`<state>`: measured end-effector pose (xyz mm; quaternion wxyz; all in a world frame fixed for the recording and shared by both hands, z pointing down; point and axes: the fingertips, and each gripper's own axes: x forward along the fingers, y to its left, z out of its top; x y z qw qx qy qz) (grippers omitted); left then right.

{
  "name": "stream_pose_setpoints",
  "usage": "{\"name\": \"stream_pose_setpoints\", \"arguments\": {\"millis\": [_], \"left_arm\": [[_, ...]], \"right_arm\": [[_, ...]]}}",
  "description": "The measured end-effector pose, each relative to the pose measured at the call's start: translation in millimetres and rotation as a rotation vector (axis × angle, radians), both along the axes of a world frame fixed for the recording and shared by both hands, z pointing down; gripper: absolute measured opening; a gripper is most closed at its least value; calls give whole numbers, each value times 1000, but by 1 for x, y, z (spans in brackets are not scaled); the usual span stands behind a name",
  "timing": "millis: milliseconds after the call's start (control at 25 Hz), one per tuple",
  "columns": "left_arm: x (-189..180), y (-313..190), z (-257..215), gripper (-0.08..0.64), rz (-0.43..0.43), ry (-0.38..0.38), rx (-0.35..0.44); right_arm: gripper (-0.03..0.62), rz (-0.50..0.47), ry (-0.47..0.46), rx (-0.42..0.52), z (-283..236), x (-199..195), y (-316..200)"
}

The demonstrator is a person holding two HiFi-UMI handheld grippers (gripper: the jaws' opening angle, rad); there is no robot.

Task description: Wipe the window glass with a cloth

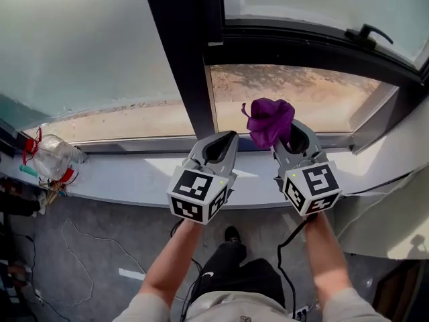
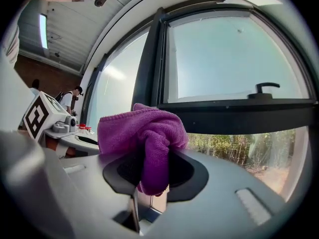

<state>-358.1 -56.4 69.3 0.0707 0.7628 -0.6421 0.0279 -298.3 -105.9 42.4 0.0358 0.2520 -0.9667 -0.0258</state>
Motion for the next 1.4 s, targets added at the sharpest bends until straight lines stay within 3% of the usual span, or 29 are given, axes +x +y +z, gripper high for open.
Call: {"name": "stream_pose_setpoints", "arguments": {"millis": [160,280,560,840,1080,1240,1400], "left_arm": [[-33,-22,13,3,-102,26,22],[-46,-31,28,0,-153,2,24],[-59,-43,74,0,-248,-102,11],[-57,-54,134,0,-292,-158,-17],[-67,-67,189,0,-321,-185,-40],[-72,-73,222,0,-347,-177,-60],[-71,-65,262,0,-374,-180,-89]], "right_arm": [[124,-70,2,-31,19,-53,-41],[124,-130,23,-9,34,-91,-65],[124,-142,127,291,42,-158,-102],[121,-131,36,397,23,-170,-117],[118,-128,164,554,42,-182,-117],[117,-169,229,563,69,-187,-117],[117,-186,304,574,132,-193,-114]]}}
